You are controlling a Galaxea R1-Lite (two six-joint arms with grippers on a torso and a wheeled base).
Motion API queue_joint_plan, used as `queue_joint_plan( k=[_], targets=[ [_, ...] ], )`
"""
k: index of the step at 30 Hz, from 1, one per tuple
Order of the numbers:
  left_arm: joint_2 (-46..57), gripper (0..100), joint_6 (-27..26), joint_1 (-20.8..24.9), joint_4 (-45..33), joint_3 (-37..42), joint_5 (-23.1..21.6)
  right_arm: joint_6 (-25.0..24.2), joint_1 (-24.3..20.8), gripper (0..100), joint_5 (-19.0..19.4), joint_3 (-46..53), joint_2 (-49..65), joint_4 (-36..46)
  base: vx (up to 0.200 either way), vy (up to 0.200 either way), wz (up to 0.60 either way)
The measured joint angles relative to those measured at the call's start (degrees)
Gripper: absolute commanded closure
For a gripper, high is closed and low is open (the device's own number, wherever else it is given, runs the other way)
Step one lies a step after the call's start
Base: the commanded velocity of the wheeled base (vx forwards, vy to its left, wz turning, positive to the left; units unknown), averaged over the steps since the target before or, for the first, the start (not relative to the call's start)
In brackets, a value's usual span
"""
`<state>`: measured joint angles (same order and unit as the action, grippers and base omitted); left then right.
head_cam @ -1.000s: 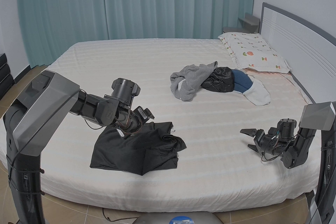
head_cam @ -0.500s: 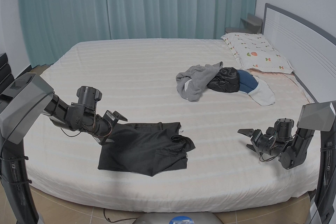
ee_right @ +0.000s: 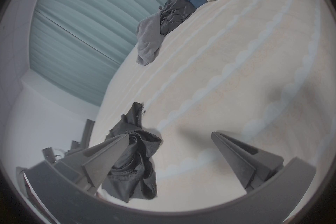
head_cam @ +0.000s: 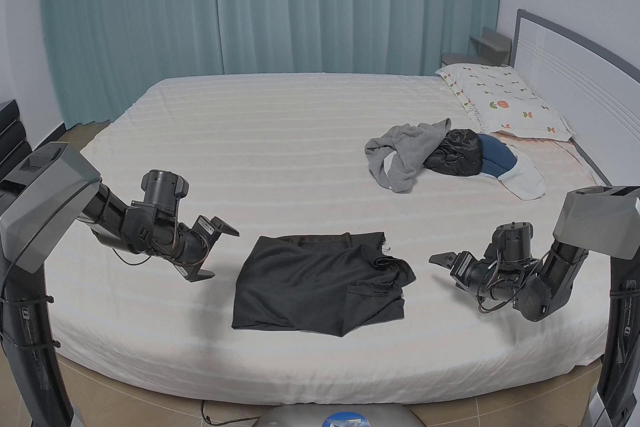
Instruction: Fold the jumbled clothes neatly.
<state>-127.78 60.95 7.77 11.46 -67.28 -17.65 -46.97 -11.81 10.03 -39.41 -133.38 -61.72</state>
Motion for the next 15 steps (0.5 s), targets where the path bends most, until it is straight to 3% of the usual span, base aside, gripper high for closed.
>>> queue_joint_plan(
  k=[3, 7, 15],
  targets=[
    [0.0, 0, 0.0, 0.1, 0.0, 0.0, 0.0, 1.3, -1.7, 0, -3.8, -2.4, 0.8, 4.6, 0.0, 0.2, 0.0],
    [-0.1, 0, -0.1, 0.1, 0.0, 0.0, 0.0, 2.6, -4.3, 0, -5.3, -5.5, 1.4, 9.0, 0.0, 0.2, 0.0],
    [-0.2, 0, -0.3, 0.1, 0.0, 0.1, 0.0, 7.4, -10.0, 0, -11.0, -10.5, 3.1, 21.7, 0.0, 0.0, 0.0]
  ],
)
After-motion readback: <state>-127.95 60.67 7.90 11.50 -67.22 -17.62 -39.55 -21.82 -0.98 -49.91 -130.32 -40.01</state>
